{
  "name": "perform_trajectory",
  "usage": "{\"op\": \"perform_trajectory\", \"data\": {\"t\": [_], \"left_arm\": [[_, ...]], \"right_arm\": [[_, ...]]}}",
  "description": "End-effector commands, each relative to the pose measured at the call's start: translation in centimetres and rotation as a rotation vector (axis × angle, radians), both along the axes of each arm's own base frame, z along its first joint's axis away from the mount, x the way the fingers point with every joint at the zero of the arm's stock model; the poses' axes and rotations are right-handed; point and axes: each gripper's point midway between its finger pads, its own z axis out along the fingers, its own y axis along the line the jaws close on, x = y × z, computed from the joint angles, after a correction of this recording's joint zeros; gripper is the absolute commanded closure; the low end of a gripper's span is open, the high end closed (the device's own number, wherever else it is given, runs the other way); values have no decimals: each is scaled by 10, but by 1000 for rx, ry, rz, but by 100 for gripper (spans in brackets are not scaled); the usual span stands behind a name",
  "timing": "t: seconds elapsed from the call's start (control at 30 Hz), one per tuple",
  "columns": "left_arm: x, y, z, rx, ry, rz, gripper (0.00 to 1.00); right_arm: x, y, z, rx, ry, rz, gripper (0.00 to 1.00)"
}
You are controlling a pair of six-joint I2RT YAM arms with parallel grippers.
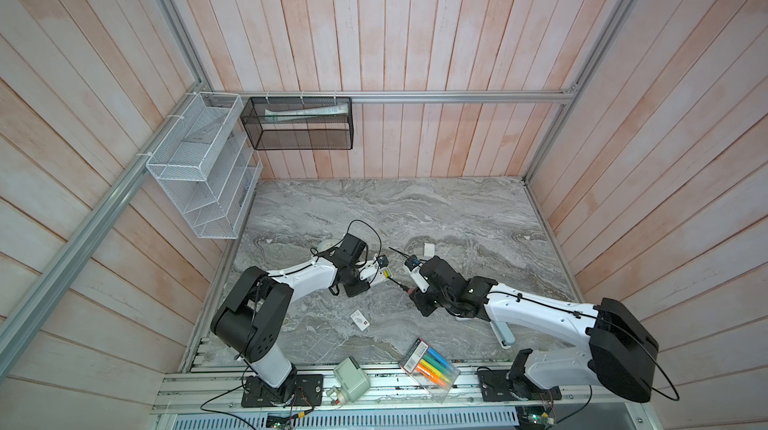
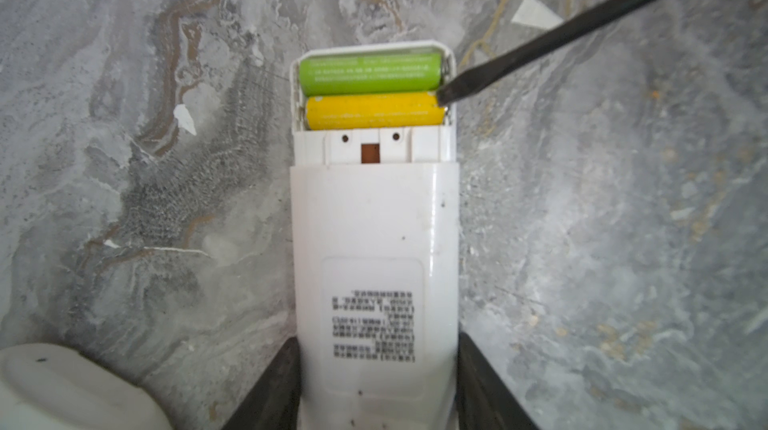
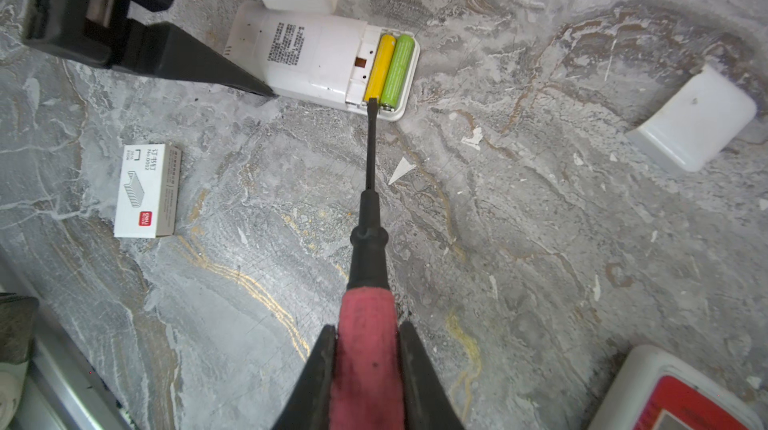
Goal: Unload the batteries from the remote control
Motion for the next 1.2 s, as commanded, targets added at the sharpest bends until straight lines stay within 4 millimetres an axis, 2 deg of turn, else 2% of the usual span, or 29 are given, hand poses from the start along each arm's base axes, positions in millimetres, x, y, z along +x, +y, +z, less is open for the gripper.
{"op": "perform_trajectory", "data": {"t": [0.0,0.57,1.17], "left_arm": [[-10,8,-13,31,39,3,49],[-9,9,-14,35,40,4,49],[-12,6,-15,21,58,-2,49]], "right_arm": [[-5,1,-5,-1,20,3,100],[-10,-1,-4,9,32,5,100],[-2,2,-10,24,9,-35,100]]}}
